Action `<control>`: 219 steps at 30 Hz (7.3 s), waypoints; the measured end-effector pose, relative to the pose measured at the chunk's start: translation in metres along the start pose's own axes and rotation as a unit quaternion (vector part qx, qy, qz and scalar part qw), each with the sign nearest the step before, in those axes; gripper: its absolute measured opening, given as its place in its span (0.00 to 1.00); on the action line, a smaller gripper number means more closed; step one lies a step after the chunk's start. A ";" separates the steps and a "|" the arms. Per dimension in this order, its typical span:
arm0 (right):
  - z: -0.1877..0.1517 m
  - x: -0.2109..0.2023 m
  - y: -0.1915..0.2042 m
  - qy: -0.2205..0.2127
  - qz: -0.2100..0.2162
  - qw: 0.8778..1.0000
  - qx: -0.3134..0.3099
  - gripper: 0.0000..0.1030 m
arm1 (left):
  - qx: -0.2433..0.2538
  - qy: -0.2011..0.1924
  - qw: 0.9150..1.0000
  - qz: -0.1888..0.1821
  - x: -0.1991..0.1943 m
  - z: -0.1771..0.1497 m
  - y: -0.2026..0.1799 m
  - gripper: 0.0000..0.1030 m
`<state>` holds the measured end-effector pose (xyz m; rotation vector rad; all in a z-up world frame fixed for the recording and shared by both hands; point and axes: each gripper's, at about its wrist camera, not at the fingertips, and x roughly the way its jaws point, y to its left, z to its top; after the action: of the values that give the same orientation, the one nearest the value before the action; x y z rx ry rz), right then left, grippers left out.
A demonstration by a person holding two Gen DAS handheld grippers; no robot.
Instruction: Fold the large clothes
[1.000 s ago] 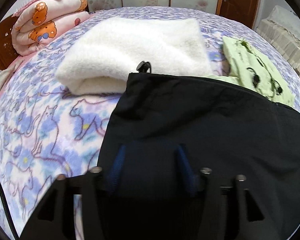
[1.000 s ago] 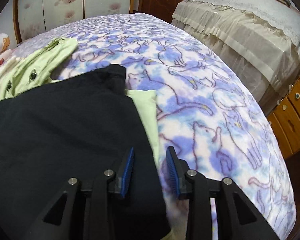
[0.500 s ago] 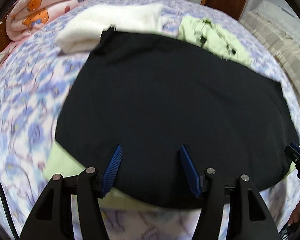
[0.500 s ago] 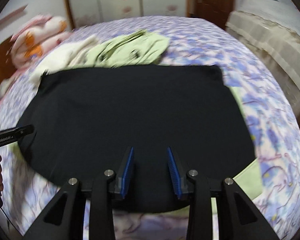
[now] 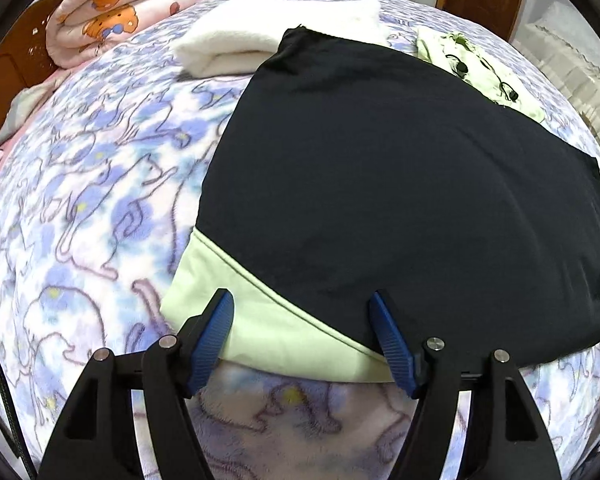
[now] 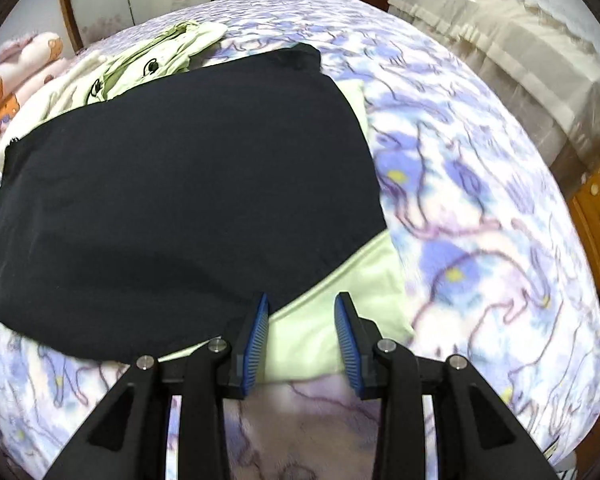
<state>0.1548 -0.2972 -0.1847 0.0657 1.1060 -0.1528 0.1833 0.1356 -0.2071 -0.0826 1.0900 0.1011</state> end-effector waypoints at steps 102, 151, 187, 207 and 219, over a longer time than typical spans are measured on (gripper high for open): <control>0.246 -0.037 0.099 -0.150 0.160 0.973 -0.077 0.02 | 0.138 0.006 0.969 -0.205 0.013 0.274 -0.076 0.06; 0.064 0.016 0.118 0.050 0.447 0.882 0.142 0.13 | -0.163 0.070 0.864 -0.471 0.057 0.077 -0.053 0.42; 0.086 0.032 0.114 -0.010 0.127 0.991 0.030 0.04 | -0.027 0.009 0.980 -0.198 0.051 0.090 -0.087 0.04; 0.071 -0.001 0.171 -0.057 0.172 0.982 -0.055 0.14 | 0.043 -0.038 0.979 -0.194 0.021 0.096 -0.128 0.33; 0.054 0.016 0.116 -0.035 0.125 0.991 0.007 0.04 | 0.057 -0.024 0.985 -0.159 0.039 0.080 -0.119 0.32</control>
<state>0.2275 -0.1911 -0.1777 0.2101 1.0175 0.0611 0.2860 0.0287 -0.2029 -0.1495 1.0192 -0.2461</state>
